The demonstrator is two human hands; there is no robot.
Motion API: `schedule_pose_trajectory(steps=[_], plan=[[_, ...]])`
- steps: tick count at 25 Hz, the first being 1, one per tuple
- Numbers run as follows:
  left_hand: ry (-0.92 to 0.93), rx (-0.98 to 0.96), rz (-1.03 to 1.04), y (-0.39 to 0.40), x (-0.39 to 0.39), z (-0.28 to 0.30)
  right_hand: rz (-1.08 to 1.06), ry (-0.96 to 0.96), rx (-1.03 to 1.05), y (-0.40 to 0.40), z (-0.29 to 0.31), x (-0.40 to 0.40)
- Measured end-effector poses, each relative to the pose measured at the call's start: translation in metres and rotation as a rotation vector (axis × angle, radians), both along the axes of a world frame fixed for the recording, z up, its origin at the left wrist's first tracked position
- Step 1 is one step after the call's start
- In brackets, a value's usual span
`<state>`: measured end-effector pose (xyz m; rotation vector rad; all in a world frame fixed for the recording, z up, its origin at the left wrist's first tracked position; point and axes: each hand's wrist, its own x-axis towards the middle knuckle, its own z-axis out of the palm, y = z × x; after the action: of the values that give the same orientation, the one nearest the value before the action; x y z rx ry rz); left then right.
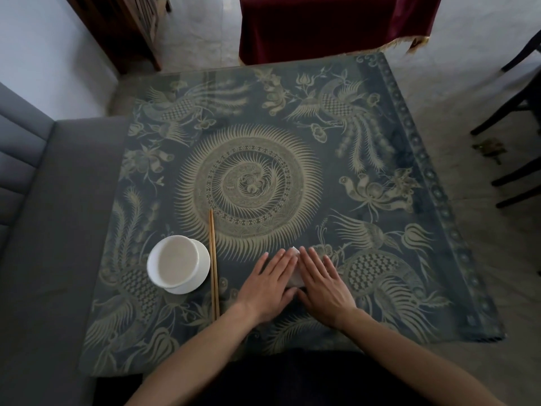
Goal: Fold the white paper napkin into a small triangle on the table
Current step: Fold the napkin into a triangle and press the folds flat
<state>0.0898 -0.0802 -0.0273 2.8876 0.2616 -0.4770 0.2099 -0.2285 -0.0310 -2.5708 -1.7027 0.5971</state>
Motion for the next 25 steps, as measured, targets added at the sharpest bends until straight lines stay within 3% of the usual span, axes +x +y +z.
schedule_pose_trajectory(steps=[5, 16, 25], plan=[[0.112, -0.008, 0.024, 0.002, 0.001, -0.016, 0.01, 0.015, -0.027, -0.003, -0.01, 0.002], [0.11, 0.036, 0.005, 0.004, -0.005, -0.014, -0.008, -0.002, 0.012, -0.009, -0.018, 0.003], [0.071, 0.053, 0.073, 0.004, -0.061, -0.015, -0.081, -0.043, -0.022, -0.076, -0.009, 0.005]])
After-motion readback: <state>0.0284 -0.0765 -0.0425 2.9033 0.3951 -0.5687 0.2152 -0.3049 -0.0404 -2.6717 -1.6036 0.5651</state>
